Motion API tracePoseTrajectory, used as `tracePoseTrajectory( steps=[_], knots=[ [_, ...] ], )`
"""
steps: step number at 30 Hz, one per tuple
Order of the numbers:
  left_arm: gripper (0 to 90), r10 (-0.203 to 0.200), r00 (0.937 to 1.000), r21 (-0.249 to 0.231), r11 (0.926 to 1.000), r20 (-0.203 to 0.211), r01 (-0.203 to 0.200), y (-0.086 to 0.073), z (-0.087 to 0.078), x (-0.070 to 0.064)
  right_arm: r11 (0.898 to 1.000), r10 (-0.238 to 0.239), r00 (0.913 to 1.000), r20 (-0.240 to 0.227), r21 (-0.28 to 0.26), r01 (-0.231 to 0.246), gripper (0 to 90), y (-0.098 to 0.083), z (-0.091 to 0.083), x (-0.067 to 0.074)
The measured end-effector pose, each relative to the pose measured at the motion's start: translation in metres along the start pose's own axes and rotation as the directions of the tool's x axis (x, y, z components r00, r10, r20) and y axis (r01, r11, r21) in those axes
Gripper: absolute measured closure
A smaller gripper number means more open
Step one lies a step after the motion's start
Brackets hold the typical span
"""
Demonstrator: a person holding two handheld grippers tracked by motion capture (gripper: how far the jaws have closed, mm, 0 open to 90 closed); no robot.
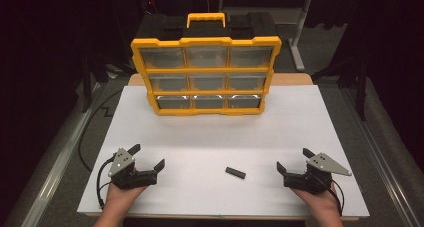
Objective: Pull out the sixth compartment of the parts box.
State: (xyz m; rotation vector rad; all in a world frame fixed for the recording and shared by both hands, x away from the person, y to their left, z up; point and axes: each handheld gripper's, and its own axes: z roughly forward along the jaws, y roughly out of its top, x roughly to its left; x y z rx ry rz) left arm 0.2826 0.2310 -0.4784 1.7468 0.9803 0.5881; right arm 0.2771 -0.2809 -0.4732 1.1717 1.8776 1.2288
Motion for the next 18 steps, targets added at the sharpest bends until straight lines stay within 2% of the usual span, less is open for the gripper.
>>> tracePoseTrajectory(
  steps=[10,16,18],
  knots=[
    [0.7,-0.008,0.9999,-0.014,0.9999,0.008,0.008,-0.0006,-0.0017,0.0016,1.0,-0.004,0.9999,0.011,-0.011,0.005,0.0,-0.0011,0.0005,0.0022],
    [0.7,0.002,0.9999,-0.014,0.9999,0.014,-0.002,-0.0012,-0.0013,0.0012,1.0,-0.015,0.9997,0.02,-0.01,0.015,0.0,-0.0005,0.0023,0.0038],
    [0.7,-0.008,0.9997,-0.016,0.9998,0.021,0.008,-0.0013,-0.0014,0.0012,1.0,-0.018,0.9996,0.02,-0.013,0.019,0.0,0.0001,0.0034,0.0046]
  ],
)
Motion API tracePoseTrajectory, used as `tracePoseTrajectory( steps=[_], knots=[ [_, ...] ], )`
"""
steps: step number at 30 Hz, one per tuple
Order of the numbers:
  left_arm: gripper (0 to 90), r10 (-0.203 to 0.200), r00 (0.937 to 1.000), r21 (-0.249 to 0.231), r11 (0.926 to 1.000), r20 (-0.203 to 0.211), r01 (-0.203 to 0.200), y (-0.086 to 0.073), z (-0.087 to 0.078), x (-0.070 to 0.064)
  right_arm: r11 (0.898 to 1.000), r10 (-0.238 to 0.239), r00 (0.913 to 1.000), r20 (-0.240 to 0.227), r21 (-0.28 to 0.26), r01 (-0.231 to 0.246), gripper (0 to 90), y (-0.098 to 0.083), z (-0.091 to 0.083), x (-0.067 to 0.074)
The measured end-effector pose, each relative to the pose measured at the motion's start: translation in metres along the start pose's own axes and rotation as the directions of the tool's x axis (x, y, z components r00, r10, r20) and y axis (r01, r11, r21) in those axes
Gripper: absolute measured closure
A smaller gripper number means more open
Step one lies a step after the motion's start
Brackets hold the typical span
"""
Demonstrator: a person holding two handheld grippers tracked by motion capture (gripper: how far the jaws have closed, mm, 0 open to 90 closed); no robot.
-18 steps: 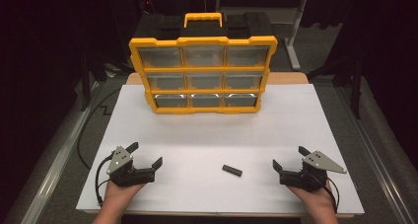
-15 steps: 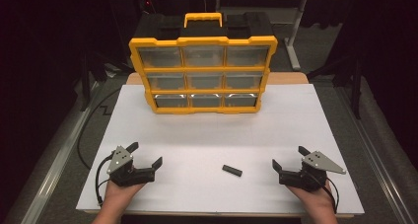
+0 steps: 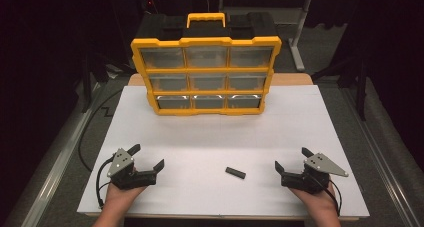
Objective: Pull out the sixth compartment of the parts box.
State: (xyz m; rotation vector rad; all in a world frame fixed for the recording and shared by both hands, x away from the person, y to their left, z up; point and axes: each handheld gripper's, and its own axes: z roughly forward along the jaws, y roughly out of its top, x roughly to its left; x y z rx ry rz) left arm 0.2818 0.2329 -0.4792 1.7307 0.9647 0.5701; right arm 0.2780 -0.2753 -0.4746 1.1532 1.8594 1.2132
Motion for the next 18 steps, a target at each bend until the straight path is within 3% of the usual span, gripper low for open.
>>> tracePoseTrajectory(
  steps=[7,11,18],
  knots=[
    [0.3,0.011,0.9999,-0.006,0.9999,0.007,-0.011,-0.001,0.001,-0.002,1.0,-0.008,0.9999,0.007,0.016,0.008,0.0,0.003,0.01,0.002],
    [0.3,-0.007,0.9998,-0.018,0.9998,0.021,0.007,0.0,0.001,-0.002,1.0,-0.001,0.9999,0.012,0.019,0.001,0.0,0.007,0.015,0.002],
    [0.3,0.014,0.9994,-0.009,0.9999,0.031,-0.014,0.0,0.002,-0.003,0.999,-0.012,0.9999,0.001,0.03,0.011,0.0,0.015,0.034,0.003]
  ],
)
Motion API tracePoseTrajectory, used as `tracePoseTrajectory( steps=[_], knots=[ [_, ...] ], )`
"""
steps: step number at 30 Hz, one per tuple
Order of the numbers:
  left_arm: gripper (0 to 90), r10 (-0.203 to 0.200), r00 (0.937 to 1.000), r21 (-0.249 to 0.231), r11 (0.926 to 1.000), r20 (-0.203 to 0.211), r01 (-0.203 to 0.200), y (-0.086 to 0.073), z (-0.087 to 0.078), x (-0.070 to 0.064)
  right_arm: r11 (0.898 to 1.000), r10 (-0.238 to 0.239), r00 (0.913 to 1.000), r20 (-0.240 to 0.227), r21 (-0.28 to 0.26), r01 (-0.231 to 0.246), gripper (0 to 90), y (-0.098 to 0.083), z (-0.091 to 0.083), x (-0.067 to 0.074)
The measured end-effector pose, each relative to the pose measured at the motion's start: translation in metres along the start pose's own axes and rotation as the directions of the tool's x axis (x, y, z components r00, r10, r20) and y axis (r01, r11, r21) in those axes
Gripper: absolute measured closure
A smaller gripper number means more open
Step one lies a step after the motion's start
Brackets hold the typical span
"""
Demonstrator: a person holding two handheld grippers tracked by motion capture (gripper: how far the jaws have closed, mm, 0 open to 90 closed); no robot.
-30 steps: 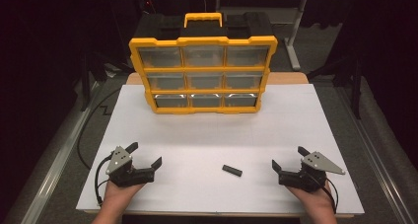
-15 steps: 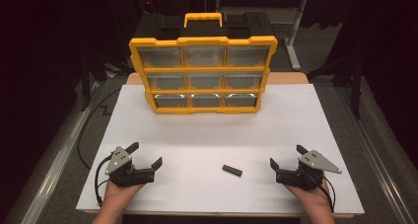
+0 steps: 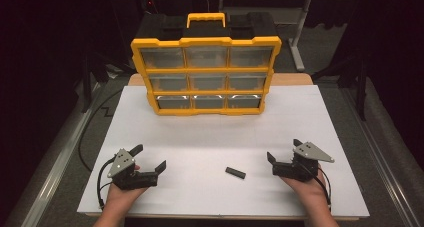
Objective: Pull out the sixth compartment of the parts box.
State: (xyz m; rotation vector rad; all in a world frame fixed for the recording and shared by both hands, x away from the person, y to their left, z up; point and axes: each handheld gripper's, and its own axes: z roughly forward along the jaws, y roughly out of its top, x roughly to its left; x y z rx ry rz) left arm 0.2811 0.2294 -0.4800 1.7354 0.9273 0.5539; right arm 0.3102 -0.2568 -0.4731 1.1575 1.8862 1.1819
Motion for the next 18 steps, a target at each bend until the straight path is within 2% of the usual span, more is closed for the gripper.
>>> tracePoseTrajectory(
  steps=[5,9,12,14,18],
  knots=[
    [0.3,-0.004,1.0,0.008,1.0,0.0,0.004,0.0,0.001,0.0,1.0,-0.009,0.9999,0.01,-0.015,0.009,0.0,0.005,0.011,-0.002],
    [0.2,-0.001,1.0,0.011,0.9999,0.004,0.001,0.0,0.001,-0.001,1.0,0.008,0.9995,0.032,-0.01,-0.007,0.2,0.015,0.025,-0.01],
    [0.3,-0.009,1.0,0.009,0.9999,0.004,0.009,0.0,0.001,-0.001,1.0,0.024,0.9993,0.03,-0.006,-0.024,0.2,0.02,0.034,-0.014],
    [0.3,-0.021,0.9998,0.012,0.9997,-0.003,0.021,0.0,0.001,0.0,1.0,0.019,0.9992,0.036,-0.004,-0.019,0.3,0.023,0.041,-0.016],
    [0.7,-0.014,0.9999,0.022,0.9997,0.003,0.013,0.001,-0.001,-0.001,1.0,0.007,0.9982,0.06,0.006,-0.007,0.3,0.025,0.049,-0.02]
  ],
)
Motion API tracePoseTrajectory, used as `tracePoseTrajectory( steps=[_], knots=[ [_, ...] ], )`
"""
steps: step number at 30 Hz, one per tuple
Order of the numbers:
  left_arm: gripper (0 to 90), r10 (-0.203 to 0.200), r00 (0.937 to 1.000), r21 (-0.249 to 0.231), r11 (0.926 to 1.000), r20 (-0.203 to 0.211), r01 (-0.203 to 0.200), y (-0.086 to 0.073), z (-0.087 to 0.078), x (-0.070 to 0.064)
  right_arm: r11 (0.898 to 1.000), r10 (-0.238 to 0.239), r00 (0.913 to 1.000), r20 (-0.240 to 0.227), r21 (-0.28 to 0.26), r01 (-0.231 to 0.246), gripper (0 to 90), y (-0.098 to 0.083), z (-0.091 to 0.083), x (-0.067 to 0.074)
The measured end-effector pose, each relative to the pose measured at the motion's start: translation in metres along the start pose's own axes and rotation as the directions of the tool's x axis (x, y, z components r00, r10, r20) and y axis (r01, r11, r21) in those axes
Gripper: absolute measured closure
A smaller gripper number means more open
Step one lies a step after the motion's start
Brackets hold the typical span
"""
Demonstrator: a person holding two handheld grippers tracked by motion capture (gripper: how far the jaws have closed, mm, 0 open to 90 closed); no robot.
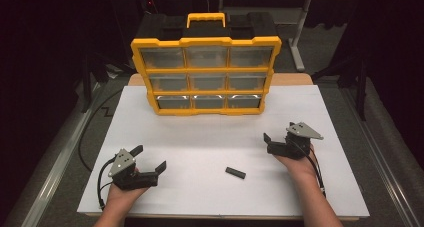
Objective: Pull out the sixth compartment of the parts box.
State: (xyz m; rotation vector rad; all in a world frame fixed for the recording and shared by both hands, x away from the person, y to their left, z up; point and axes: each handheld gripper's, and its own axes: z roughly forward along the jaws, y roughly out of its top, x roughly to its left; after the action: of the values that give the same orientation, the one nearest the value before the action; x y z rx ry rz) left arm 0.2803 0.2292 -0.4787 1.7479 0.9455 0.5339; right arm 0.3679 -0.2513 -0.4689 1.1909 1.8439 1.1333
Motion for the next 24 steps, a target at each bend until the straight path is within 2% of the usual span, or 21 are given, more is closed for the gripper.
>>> tracePoseTrajectory(
  steps=[4,10,13,16,24],
  knots=[
    [0.7,0.003,0.9999,-0.001,1.0,0.011,-0.003,0.0,-0.001,-0.002,1.0,-0.01,0.9997,0.021,-0.006,0.011,0.3,0.001,0.0,-0.004],
    [0.7,-0.001,0.9997,-0.009,1.0,0.026,0.001,0.0,0.0,-0.003,1.0,-0.013,0.9998,0.016,0.0,0.013,0.3,0.001,-0.003,-0.004],
    [0.7,0.007,0.9996,-0.007,1.0,0.026,-0.007,-0.001,0.0,-0.003,1.0,-0.026,0.9994,0.023,-0.001,0.026,0.3,0.002,-0.005,-0.003],
    [0.3,-0.002,0.9997,-0.031,0.9995,0.026,0.003,-0.003,0.0,-0.004,0.999,-0.04,0.9988,0.027,0.0,0.04,0.3,0.001,-0.009,-0.004],
    [0.3,-0.008,0.9997,-0.026,0.9996,0.021,0.009,-0.003,0.0,-0.002,0.998,-0.057,0.9977,0.037,0.029,0.056,0.2,-0.007,-0.019,-0.007]
  ],
)
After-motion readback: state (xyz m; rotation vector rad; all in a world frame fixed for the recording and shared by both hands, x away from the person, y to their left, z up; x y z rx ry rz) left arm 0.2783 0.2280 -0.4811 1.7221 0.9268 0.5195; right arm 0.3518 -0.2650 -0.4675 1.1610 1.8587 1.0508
